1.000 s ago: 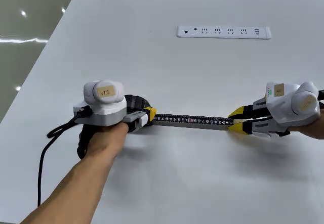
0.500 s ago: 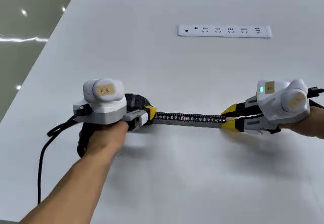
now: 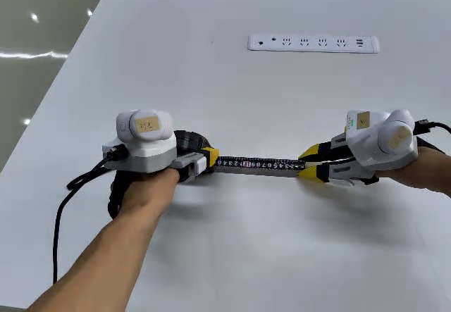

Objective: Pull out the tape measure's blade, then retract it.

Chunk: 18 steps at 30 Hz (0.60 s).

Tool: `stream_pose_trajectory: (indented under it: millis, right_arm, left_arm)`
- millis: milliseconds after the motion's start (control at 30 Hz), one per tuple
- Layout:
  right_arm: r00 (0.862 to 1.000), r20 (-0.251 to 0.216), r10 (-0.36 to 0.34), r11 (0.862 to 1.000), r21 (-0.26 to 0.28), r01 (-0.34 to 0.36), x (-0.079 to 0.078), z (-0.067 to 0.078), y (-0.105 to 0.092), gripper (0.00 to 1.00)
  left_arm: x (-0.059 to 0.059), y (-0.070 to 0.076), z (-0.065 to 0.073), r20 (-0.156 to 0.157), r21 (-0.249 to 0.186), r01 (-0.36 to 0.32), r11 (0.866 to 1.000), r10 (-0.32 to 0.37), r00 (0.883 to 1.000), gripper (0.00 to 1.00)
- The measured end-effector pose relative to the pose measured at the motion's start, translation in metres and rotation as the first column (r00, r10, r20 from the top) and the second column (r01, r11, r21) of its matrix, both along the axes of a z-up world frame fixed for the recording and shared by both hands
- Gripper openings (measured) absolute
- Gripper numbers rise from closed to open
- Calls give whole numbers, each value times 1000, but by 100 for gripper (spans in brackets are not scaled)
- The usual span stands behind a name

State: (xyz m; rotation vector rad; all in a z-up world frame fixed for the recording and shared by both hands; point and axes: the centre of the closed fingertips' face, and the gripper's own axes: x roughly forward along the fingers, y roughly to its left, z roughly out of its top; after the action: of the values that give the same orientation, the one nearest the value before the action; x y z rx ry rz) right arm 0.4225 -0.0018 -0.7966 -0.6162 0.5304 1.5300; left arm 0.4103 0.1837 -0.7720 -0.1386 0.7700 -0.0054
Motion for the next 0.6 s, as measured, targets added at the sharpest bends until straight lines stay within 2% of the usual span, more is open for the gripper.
stream_pose_trajectory:
  millis: [600]
  right_arm:
    - [1000,-6,12,1000,18,-12,-3,-1,23,10]
  left_arm:
    - [0,0,-1,-3,-8,0,1000,0,1000,56]
